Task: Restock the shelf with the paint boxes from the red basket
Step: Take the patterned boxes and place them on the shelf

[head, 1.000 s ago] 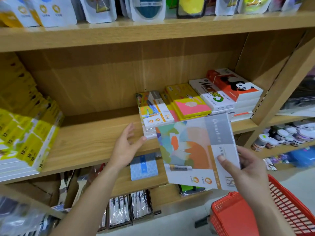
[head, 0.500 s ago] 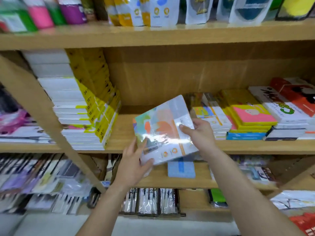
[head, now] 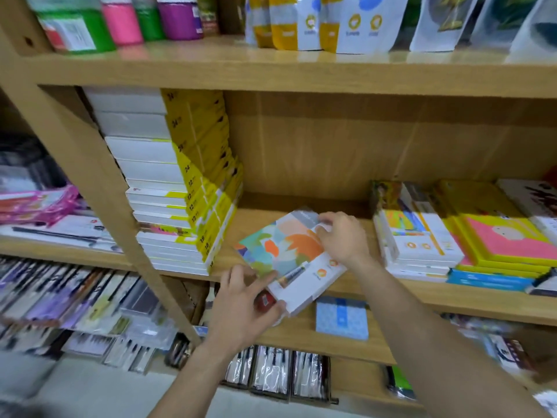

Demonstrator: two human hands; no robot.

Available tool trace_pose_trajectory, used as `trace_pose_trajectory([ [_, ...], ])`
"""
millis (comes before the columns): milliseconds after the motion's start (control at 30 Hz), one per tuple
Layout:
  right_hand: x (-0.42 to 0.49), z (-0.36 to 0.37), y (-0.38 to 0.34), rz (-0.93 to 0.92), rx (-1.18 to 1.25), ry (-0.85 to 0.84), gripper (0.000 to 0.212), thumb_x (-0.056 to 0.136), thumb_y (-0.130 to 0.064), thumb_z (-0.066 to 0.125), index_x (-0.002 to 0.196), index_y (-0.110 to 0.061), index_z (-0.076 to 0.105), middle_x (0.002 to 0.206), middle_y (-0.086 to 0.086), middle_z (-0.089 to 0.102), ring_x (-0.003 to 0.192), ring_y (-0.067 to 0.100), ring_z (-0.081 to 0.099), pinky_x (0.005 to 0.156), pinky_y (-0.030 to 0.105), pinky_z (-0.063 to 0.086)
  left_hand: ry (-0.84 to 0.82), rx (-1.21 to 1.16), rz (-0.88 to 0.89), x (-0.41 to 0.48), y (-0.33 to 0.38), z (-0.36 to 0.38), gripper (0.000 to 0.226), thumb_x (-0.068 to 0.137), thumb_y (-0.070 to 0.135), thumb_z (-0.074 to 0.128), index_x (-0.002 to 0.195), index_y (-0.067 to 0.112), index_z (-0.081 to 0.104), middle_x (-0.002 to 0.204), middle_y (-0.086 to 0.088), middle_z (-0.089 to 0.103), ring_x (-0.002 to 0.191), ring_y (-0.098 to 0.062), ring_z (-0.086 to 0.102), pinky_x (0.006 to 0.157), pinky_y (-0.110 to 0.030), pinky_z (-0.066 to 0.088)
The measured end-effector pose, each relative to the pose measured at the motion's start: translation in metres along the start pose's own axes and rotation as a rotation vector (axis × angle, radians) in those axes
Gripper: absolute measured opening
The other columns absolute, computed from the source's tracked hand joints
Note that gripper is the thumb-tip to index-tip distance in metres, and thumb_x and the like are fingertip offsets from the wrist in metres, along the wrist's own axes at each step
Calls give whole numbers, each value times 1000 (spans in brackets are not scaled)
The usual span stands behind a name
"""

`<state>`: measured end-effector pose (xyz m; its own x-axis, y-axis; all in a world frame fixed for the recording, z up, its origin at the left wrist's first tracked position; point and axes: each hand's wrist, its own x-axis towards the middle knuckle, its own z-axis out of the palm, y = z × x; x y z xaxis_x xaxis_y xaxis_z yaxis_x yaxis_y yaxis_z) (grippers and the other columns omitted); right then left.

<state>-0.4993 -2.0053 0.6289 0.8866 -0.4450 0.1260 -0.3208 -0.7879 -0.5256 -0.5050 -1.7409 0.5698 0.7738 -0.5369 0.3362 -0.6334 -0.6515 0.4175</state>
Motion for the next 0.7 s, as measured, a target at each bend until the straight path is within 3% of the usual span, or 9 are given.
trace_pose_trajectory([
  [167, -65, 12, 12, 72, -77, 225, 29, 88, -26, 66, 114, -20, 75, 116, 10, 67, 110, 36, 59, 89, 43, 52, 57, -75, 97, 15, -5, 14, 67, 76, 86, 54, 113, 35, 77, 111, 5, 52, 111, -18, 45, 87, -36, 51],
  [233, -76, 18, 18, 64, -94, 174, 30, 88, -24, 65, 116, -18, 74, 119, 9, 62, 115, 34, 56, 87, 41, 54, 57, -92, 129, 25, 2, 22, 66, 70, 86, 60, 100, 29, 73, 127, 4, 56, 127, -20, 46, 97, -39, 48],
  [333, -52, 18, 26, -27, 8, -26, 35, 96, -23, 59, 130, -20, 68, 144, 4, 51, 127, 26, 55, 101, 33, 44, 40, -46, 158, 45, 18, 33, 68, 67, 85, 64, 89, 20, 64, 136, 3, 63, 137, -22, 51, 112, -41, 35],
  [400, -29, 15, 31, -83, 127, -120, 35, 100, -17, 58, 135, -17, 66, 154, 5, 45, 135, 24, 53, 108, 28, 36, -1, 4, 113, 58, 24, 36, 71, 71, 87, 56, 98, 21, 66, 138, 4, 65, 135, -23, 55, 111, -40, 39],
  [533, 6, 22, 33, -123, 79, -191, 41, 107, -22, 48, 147, -20, 56, 165, 5, 38, 157, 29, 20, 125, 34, 18, -104, 104, 49, 84, 23, 38, 78, 84, 80, 52, 143, 30, 59, 160, 2, 47, 148, -27, 41, 119, -43, 33],
  [600, 10, 26, 29, -88, 50, -143, 43, 106, -25, 49, 148, -21, 55, 165, 2, 38, 156, 27, 23, 125, 34, 20, -153, 112, 9, 102, 22, 38, 79, 84, 80, 51, 148, 34, 53, 164, 3, 40, 152, -26, 35, 122, -40, 27],
  [700, -14, 21, 28, -53, 127, 8, 39, 100, -26, 58, 137, -19, 65, 152, 0, 51, 141, 22, 45, 117, 33, 35, -189, 106, -12, 118, 21, 41, 83, 80, 84, 49, 149, 36, 50, 165, 7, 37, 154, -22, 31, 123, -39, 22],
])
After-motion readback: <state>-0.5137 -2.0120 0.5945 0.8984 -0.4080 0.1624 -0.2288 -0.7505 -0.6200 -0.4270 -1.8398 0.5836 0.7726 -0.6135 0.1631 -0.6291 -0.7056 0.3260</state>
